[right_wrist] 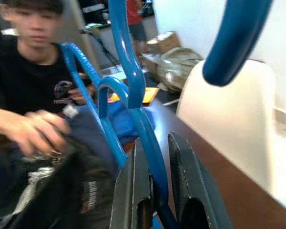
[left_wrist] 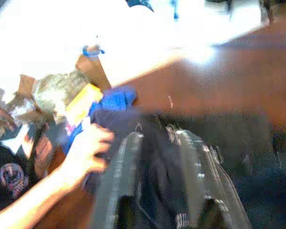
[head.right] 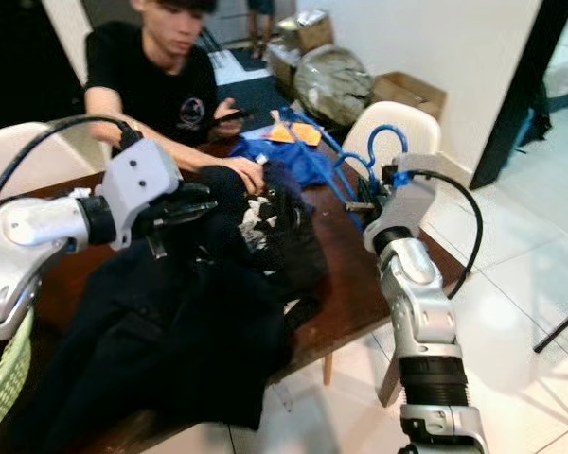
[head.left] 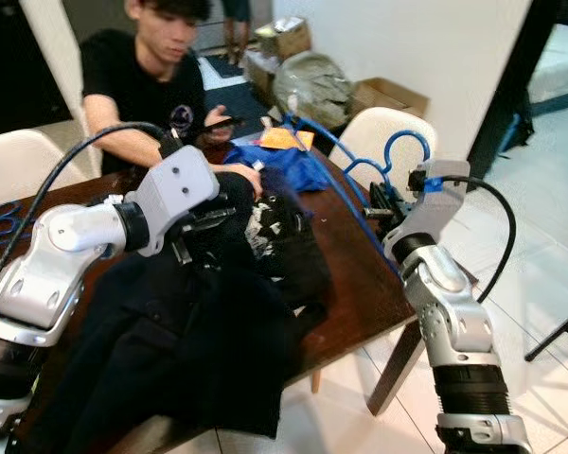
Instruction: Hang hanger
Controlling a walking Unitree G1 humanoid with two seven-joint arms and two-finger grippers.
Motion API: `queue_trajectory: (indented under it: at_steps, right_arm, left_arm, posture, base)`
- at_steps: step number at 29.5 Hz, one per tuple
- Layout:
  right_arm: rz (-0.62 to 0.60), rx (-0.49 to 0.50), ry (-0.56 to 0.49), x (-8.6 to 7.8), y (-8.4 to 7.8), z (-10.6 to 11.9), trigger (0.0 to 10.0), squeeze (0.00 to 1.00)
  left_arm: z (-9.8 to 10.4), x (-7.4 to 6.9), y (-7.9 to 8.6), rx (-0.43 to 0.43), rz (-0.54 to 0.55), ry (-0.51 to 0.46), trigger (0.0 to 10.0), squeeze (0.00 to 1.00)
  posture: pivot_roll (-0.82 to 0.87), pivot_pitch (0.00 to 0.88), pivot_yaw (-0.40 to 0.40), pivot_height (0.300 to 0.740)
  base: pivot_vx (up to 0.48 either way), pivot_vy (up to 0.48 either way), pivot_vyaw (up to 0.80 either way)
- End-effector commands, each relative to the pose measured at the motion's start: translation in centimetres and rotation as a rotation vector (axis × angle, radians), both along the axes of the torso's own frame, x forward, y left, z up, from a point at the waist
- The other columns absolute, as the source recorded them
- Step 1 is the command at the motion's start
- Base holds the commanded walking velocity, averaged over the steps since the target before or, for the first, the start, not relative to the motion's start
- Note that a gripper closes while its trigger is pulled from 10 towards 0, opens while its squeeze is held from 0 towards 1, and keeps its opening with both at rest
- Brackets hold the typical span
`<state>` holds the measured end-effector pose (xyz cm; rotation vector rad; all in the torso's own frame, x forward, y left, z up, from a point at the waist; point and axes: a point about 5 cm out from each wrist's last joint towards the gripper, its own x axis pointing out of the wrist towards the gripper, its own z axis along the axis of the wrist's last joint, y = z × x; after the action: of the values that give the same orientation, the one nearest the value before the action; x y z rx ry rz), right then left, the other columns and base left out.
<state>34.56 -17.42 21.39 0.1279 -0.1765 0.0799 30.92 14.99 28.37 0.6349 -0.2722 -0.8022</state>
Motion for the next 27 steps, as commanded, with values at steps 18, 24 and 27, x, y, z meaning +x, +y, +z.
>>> queue_trajectory:
  at_steps: [18, 24, 27]
  right_arm:
    - [0.026, -0.008, 0.006, 0.0, 0.6, -0.1, 10.0, 0.00]
    - [0.043, -0.005, 0.007, 0.2, 1.0, 0.0, 10.0, 0.00]
    - [0.051, -0.009, 0.008, 0.3, 1.0, 0.0, 10.0, 0.00]
  left_arm:
    - [2.2, -1.0, 1.4, -0.147, 0.041, 0.081, 10.0, 0.98]
    - [1.6, 0.2, 5.7, -0.600, 0.469, 0.069, 10.0, 0.00]
    - [-0.9, 0.3, 4.3, -0.720, 0.474, 0.181, 10.0, 0.00]
  posture:
    - [0.04, 0.024, 0.035, 0.740]
    - [0.05, 0.030, 0.028, 0.740]
    - [0.04, 0.034, 0.016, 0.740]
  base:
    - [0.000, 0.000, 0.00]
    - [0.000, 0.000, 0.00]
    - [0.000, 0.000, 0.00]
